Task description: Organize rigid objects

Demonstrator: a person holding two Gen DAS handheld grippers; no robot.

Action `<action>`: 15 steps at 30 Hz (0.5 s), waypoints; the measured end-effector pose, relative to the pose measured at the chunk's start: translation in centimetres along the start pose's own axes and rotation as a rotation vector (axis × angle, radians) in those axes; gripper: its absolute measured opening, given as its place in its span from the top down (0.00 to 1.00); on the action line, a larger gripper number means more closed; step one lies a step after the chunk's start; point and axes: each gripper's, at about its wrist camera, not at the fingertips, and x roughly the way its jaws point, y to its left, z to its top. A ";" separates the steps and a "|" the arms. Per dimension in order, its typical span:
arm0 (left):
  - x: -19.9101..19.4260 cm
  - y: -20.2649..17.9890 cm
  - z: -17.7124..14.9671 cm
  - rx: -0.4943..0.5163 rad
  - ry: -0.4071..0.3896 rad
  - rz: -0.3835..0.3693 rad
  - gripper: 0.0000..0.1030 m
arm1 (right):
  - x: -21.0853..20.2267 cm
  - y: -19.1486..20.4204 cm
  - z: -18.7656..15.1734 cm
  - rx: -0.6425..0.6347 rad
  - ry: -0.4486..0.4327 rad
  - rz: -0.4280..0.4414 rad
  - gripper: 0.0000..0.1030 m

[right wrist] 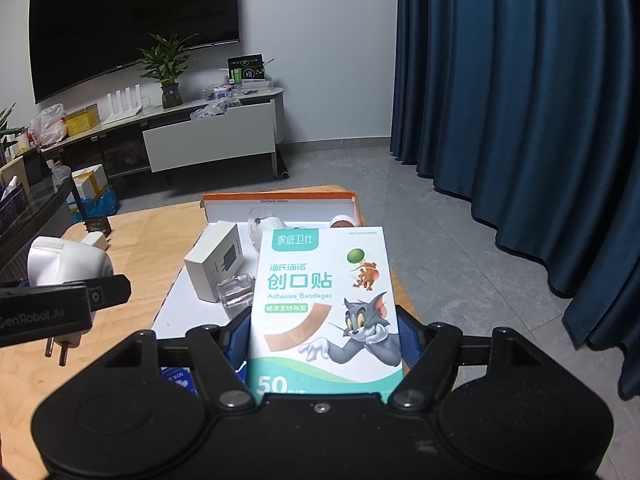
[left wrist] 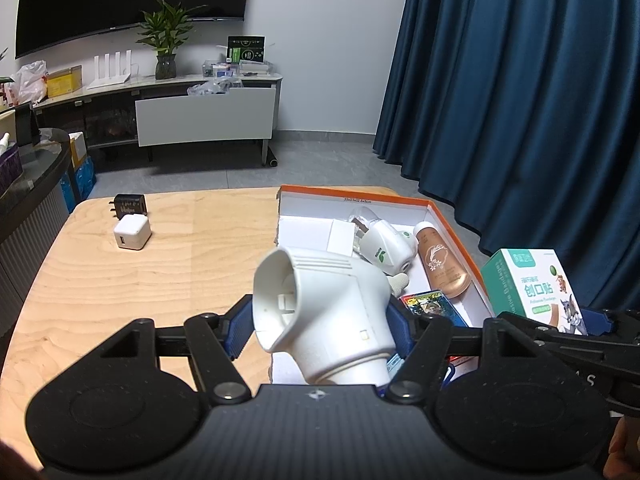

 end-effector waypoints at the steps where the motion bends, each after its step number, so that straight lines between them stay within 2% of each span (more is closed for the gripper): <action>1: 0.1 0.0 0.0 -0.001 0.002 0.000 0.34 | 0.0 0.0 0.0 0.000 0.001 0.001 0.19; 15: 0.2 0.0 -0.2 -0.006 0.010 -0.001 0.34 | 0.1 0.0 -0.1 -0.007 0.008 0.008 0.19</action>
